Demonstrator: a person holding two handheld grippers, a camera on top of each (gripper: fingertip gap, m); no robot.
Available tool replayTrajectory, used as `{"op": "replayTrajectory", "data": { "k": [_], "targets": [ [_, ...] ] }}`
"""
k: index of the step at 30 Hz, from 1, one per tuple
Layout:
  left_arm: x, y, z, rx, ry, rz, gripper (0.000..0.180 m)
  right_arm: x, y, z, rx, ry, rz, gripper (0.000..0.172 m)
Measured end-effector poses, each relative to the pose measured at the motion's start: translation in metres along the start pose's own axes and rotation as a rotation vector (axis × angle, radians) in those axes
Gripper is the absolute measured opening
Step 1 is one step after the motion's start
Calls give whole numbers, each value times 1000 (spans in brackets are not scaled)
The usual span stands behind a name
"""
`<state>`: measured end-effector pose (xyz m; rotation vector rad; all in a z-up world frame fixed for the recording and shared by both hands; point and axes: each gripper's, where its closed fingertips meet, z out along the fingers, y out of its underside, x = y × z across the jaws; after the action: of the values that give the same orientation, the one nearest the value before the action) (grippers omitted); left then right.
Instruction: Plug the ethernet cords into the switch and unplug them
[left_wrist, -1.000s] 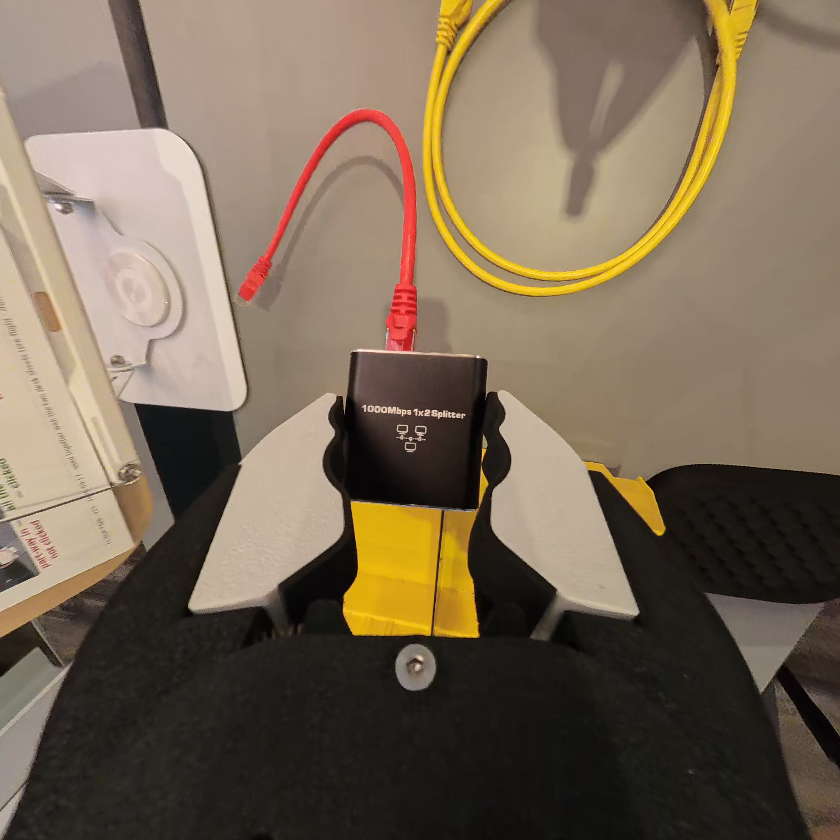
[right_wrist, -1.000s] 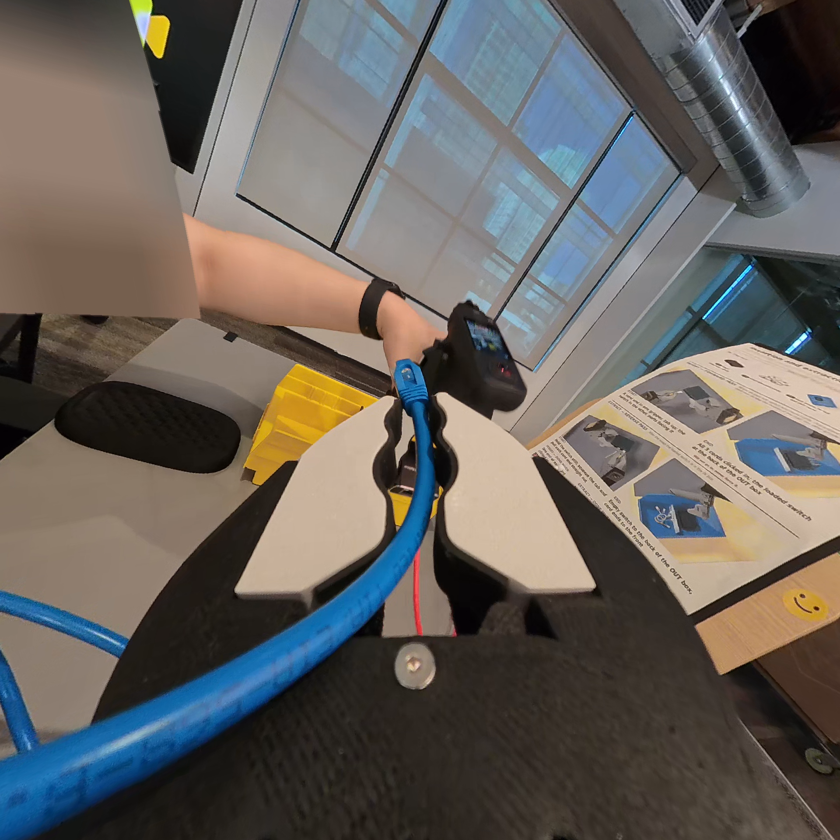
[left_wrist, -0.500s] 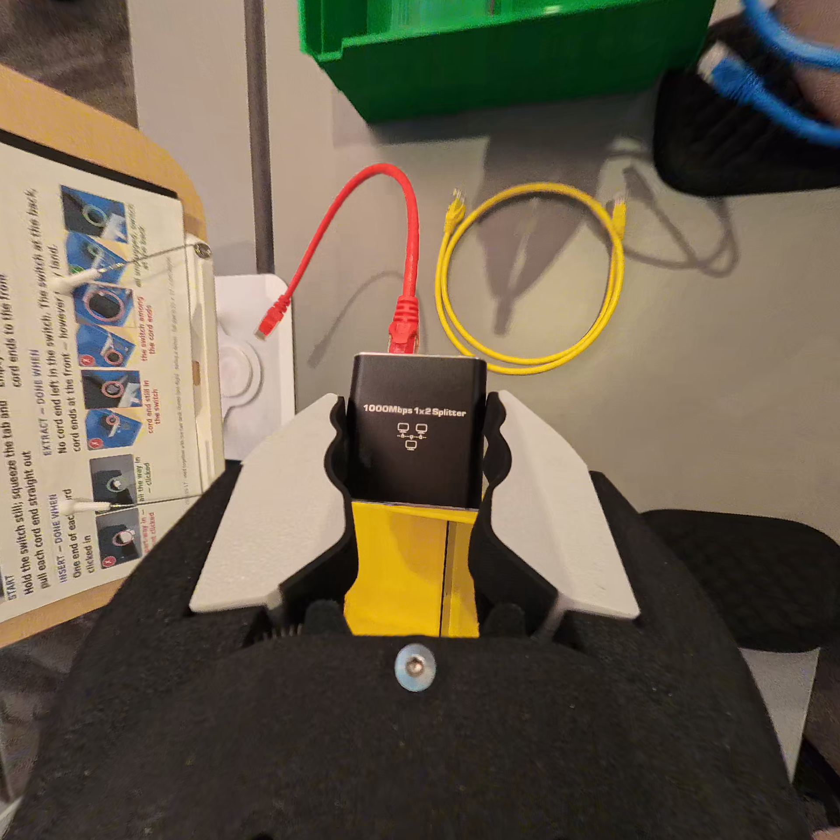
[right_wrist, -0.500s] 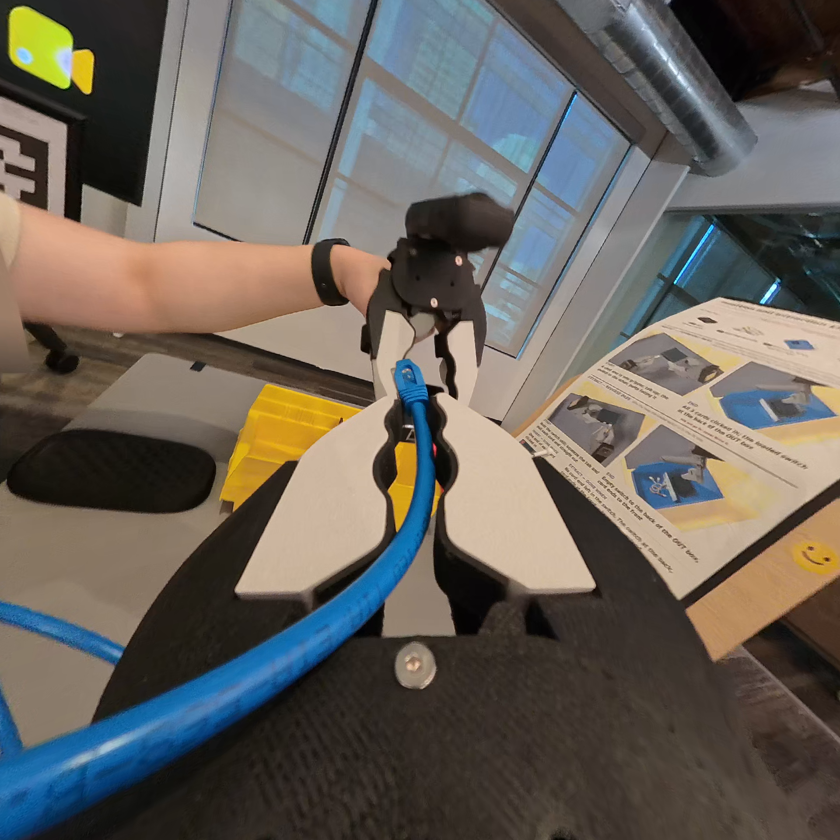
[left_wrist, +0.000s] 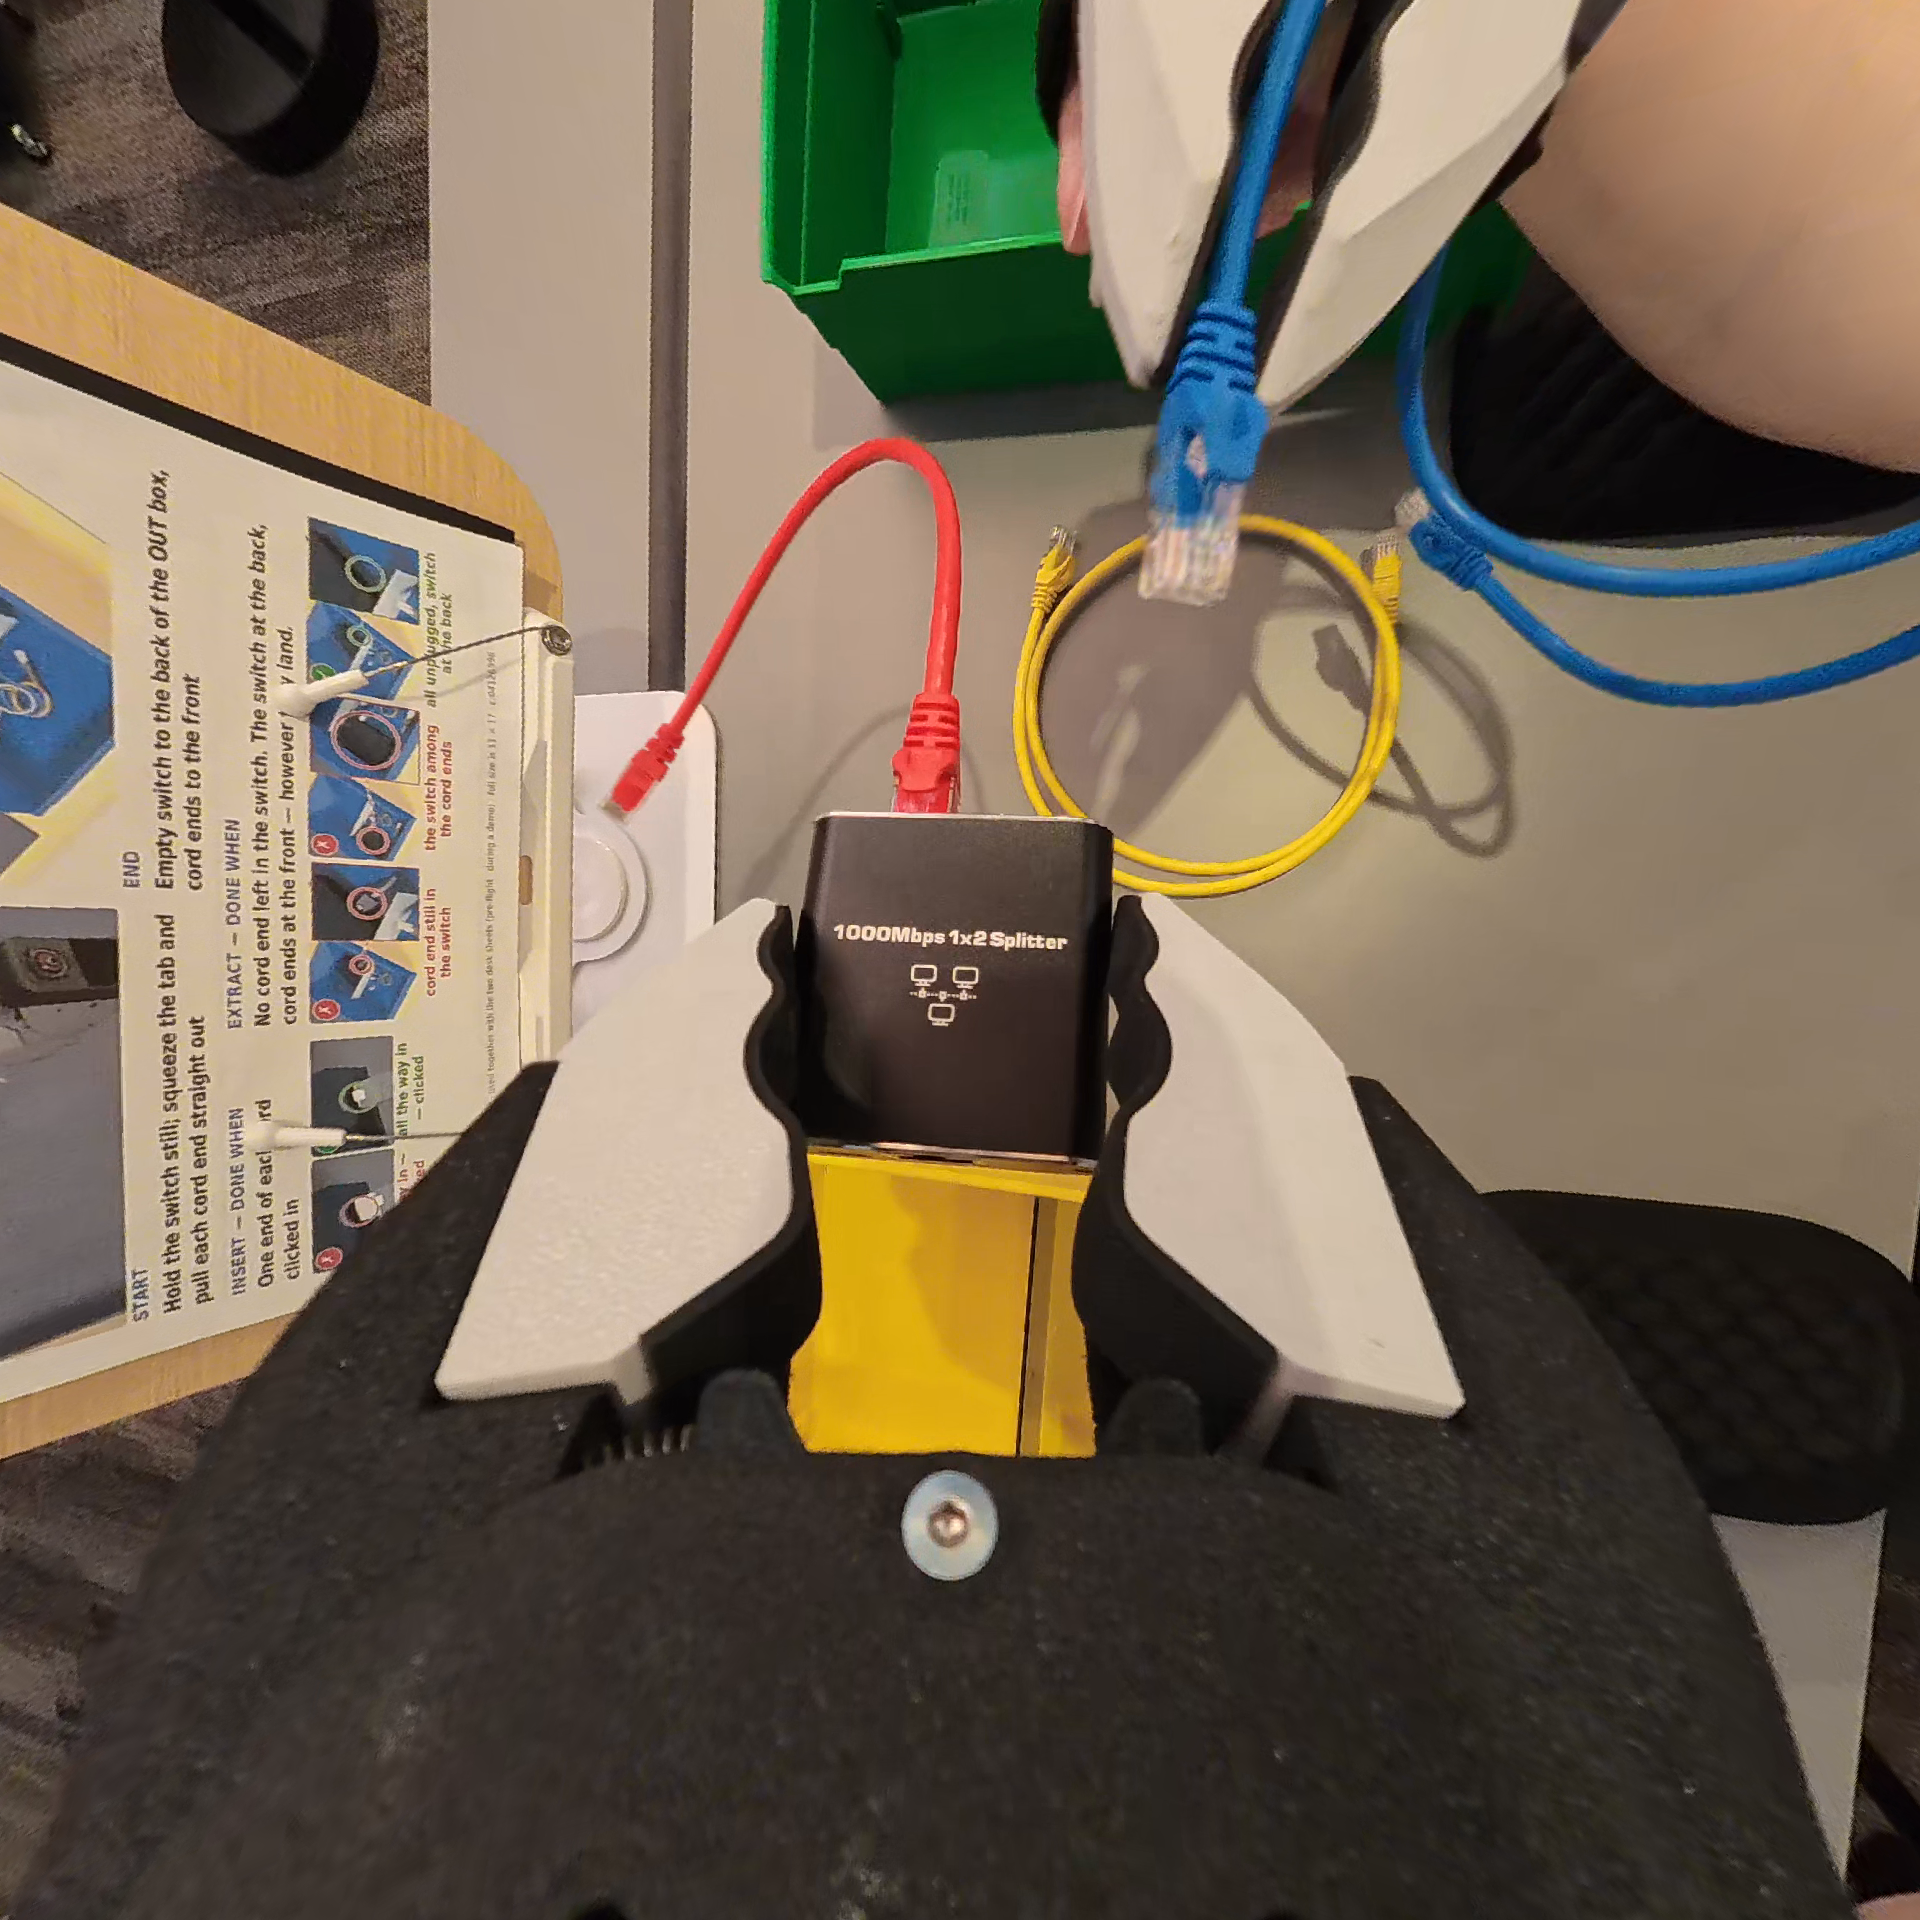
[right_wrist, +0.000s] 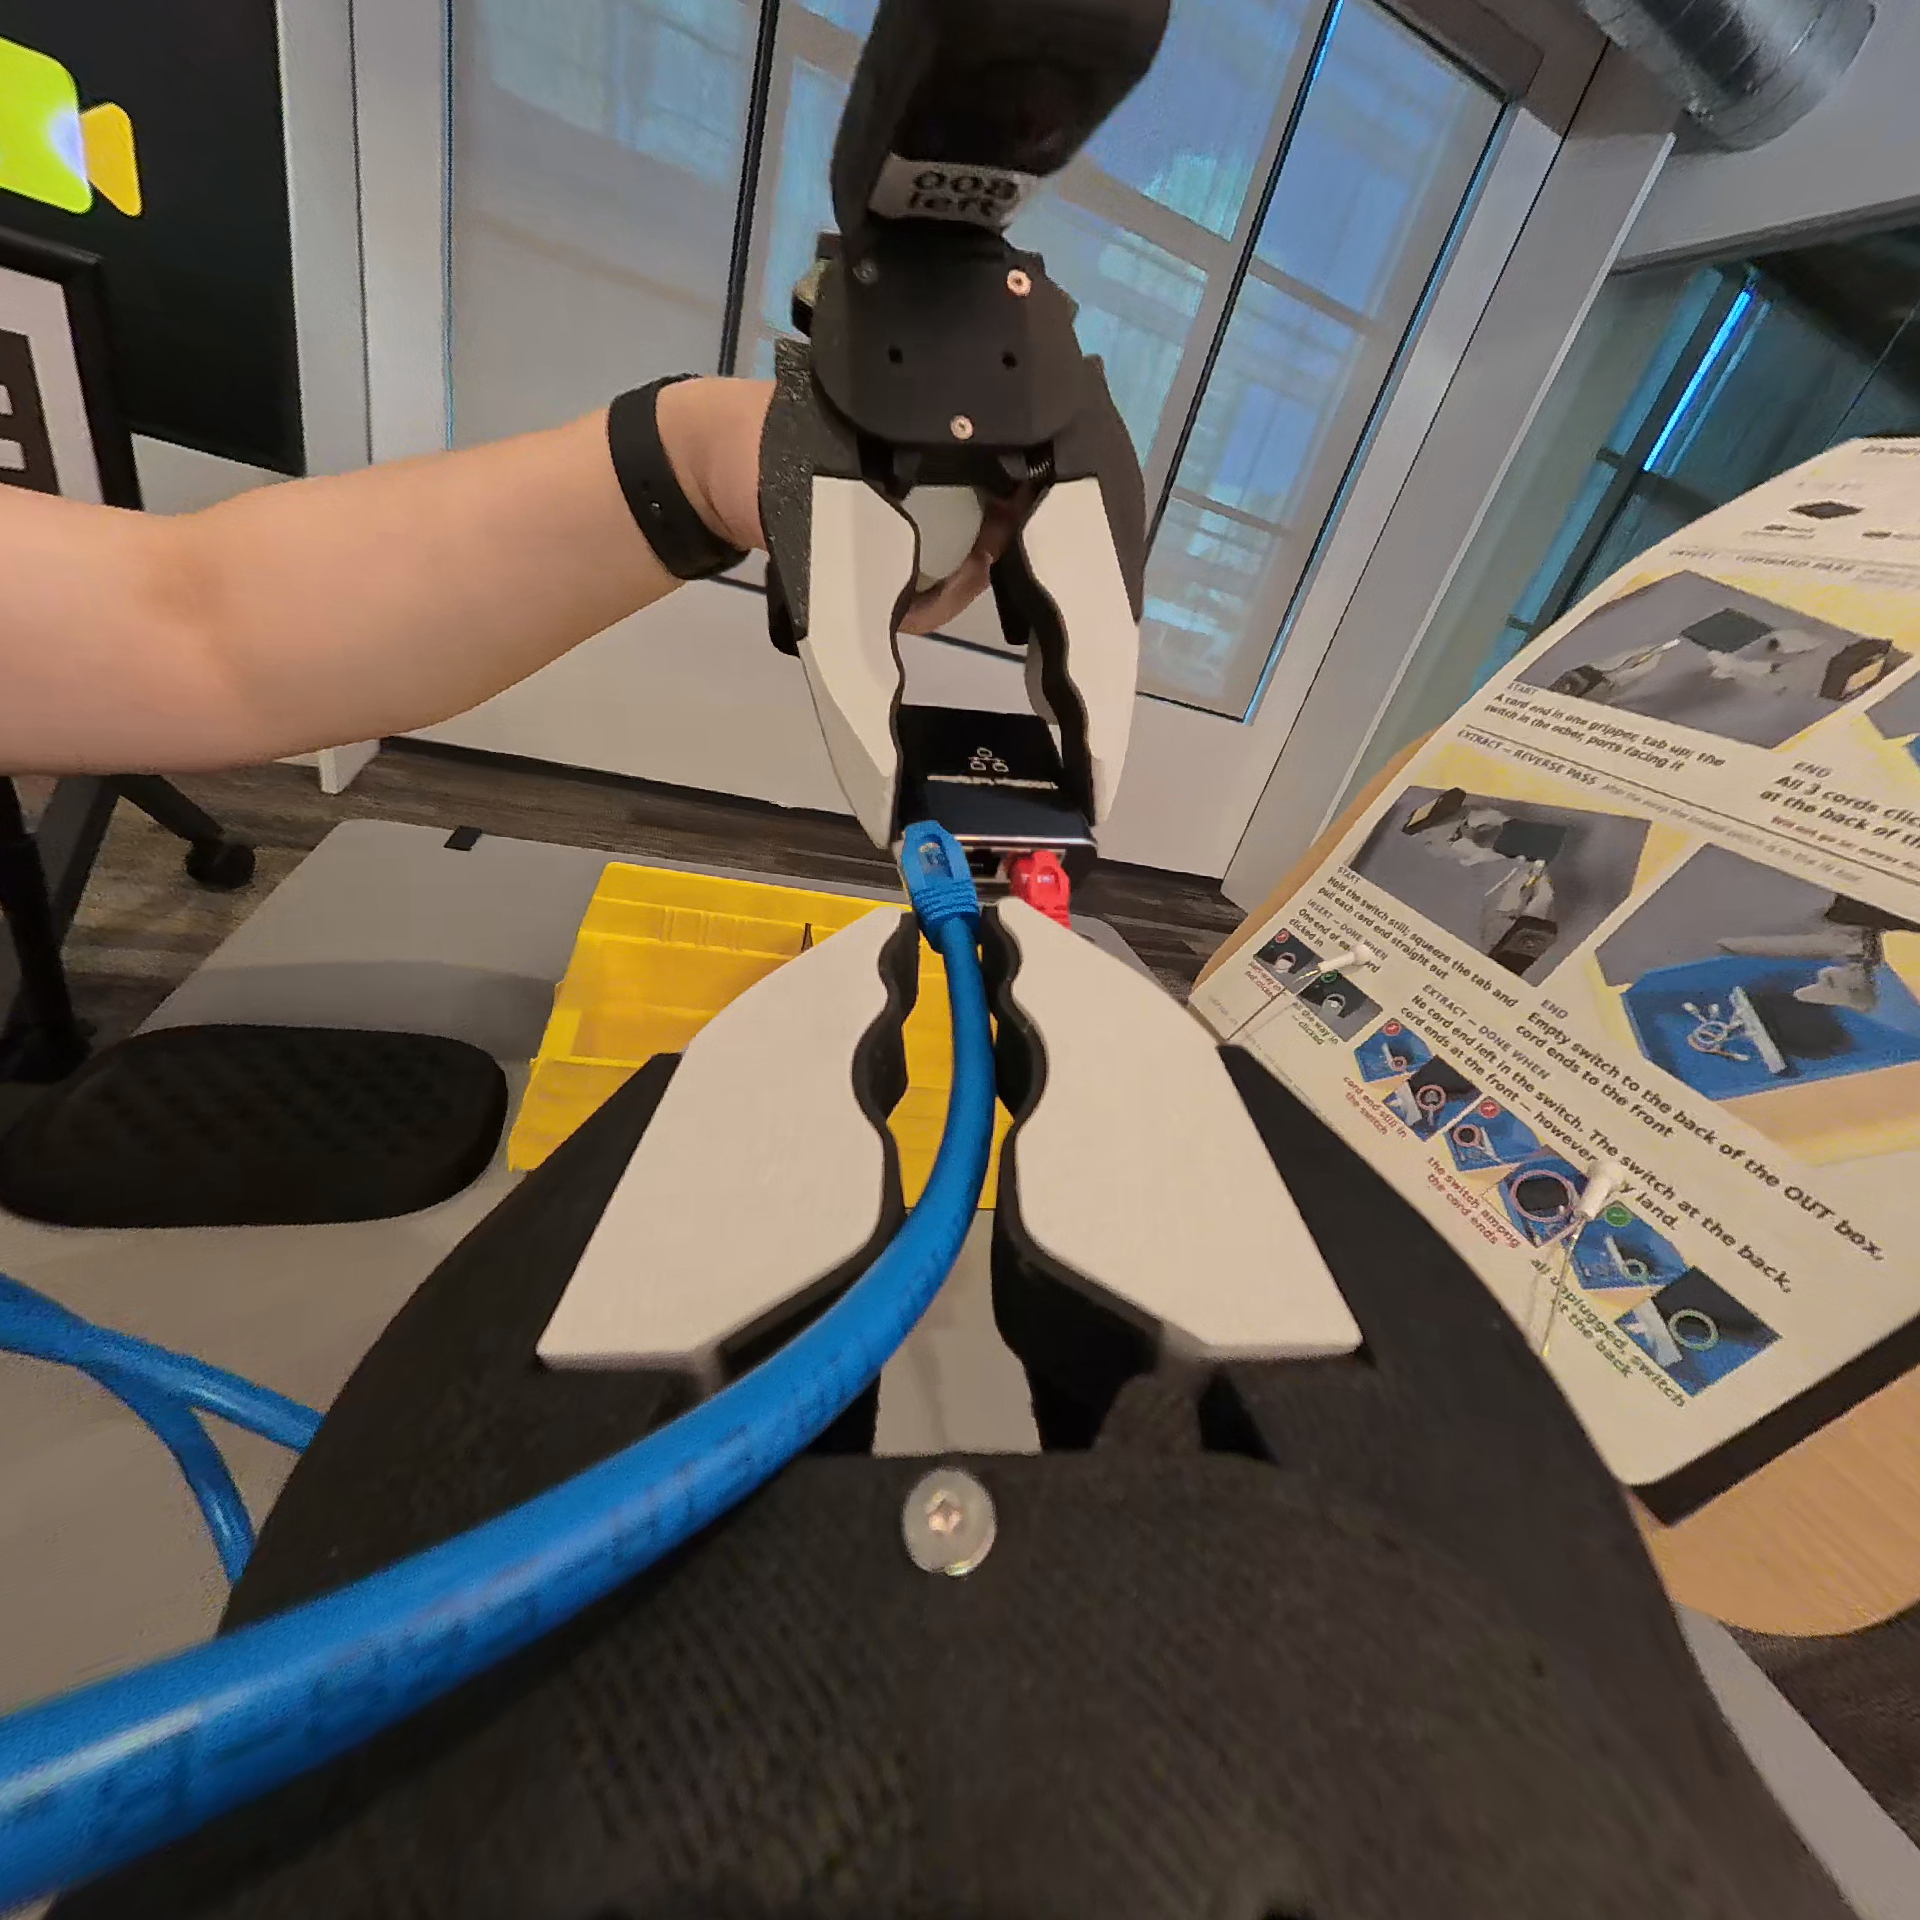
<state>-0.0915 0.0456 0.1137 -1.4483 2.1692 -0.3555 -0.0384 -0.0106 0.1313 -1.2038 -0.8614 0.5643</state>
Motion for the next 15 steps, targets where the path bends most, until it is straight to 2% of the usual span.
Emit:
{"op": "replayTrajectory", "data": {
  "k": [15],
  "targets": [
    [-1, -7, -15, 45, -17, 5, 58, 2, 5, 10, 6, 4, 27, 12]
  ]
}}
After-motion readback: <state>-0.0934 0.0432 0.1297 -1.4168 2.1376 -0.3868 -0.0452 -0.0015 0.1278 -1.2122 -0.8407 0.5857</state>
